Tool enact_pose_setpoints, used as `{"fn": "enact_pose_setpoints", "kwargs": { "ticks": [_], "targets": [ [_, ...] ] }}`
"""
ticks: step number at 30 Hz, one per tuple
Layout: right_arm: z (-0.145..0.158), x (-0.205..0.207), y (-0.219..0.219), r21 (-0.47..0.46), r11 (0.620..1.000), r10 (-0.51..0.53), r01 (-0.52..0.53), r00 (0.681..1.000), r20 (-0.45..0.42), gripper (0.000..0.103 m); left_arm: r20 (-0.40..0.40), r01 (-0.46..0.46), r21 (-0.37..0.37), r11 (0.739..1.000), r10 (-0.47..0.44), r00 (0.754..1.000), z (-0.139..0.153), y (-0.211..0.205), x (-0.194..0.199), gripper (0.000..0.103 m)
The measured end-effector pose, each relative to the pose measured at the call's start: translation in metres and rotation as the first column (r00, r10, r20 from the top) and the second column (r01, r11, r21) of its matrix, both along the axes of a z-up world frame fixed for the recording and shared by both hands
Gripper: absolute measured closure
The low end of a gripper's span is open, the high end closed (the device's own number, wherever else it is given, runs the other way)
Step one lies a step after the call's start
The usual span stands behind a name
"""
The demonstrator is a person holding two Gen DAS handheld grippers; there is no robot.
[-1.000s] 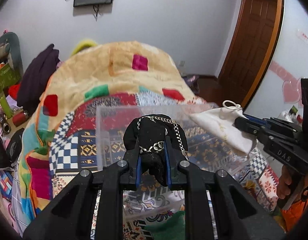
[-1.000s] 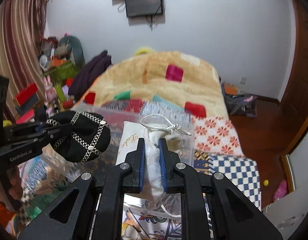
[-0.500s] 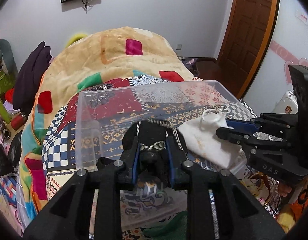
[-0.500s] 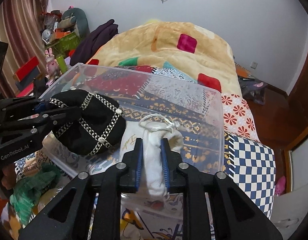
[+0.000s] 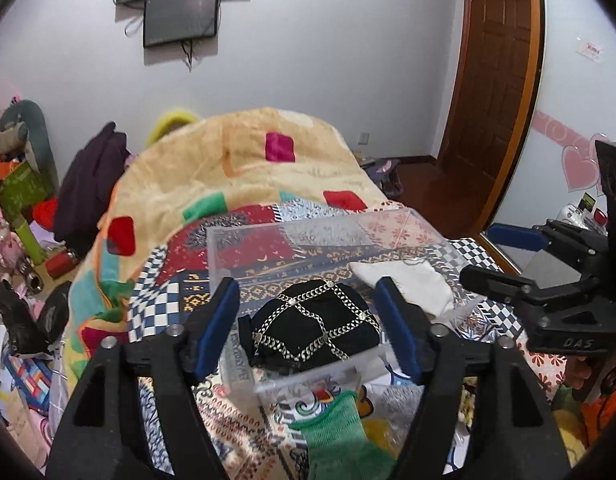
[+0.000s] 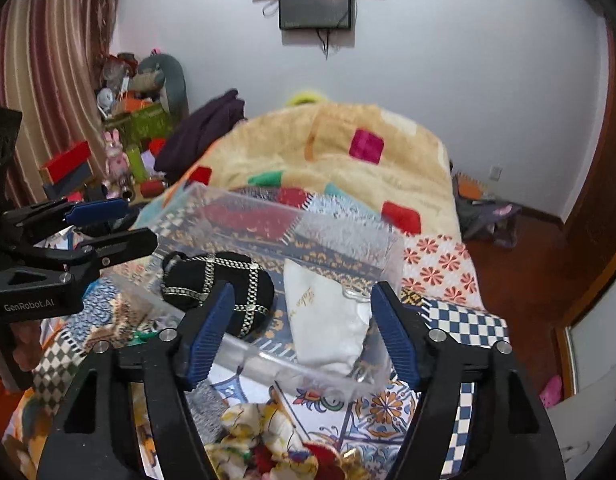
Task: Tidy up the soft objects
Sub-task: 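Grasp floral scrunchies with right tool while left tool grasps green knit glove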
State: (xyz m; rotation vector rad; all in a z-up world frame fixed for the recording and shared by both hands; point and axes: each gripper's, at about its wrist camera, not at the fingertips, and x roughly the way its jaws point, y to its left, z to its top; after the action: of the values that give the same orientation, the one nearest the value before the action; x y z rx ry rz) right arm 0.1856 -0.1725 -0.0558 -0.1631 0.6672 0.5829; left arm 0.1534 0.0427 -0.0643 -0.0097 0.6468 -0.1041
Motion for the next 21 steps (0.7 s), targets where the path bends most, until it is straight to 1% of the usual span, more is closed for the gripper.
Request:
{"fn": "enact_pose_setpoints", "kwargs": {
  "ticks": [3, 6, 9, 13, 16, 21],
  "targets": [
    [0.005, -0.012, -0.004, 0.02, 1.0, 0.006, -0.006, 1.0, 0.014, 0.026, 0.019, 0.003, 0.007, 1.0, -0.003, 1.0, 0.001, -0.005, -0.016, 0.02],
    [0.004, -0.022, -0.008, 0.039, 0.999, 0.013, -0.014, 1.0, 0.011, 0.024, 0.027, 0.008, 0.016, 1.0, -0.008, 1.0, -0.001, -0.01, -0.034, 0.016],
    [-0.003, -0.032, -0.007, 0.046, 0.999, 0.029, -0.029, 1.0, -0.01, 0.024, 0.014, 0.016, 0.016, 1.0, -0.016, 1.0, -0.008, -0.013, -0.047, 0.015],
    [-0.017, -0.043, -0.005, 0.021, 0.999, 0.043, -0.042, 0.998, -0.039, 0.024, -0.022, 0.019, 0.009, 1.0, -0.018, 1.0, -0.023, -0.016, -0.058, 0.015],
    [-0.03, -0.052, -0.006, -0.003, 0.999, 0.044, -0.045, 0.997, -0.061, 0.024, -0.053, 0.009, -0.011, 1.0, -0.01, 0.999, -0.035, -0.015, -0.065, 0.015],
    [-0.049, -0.06, -0.013, 0.004, 0.999, 0.046, -0.046, 0.991, -0.124, 0.024, -0.084, -0.008, -0.05, 0.999, 0.004, 0.996, -0.051, -0.015, -0.076, 0.015]
  ]
}}
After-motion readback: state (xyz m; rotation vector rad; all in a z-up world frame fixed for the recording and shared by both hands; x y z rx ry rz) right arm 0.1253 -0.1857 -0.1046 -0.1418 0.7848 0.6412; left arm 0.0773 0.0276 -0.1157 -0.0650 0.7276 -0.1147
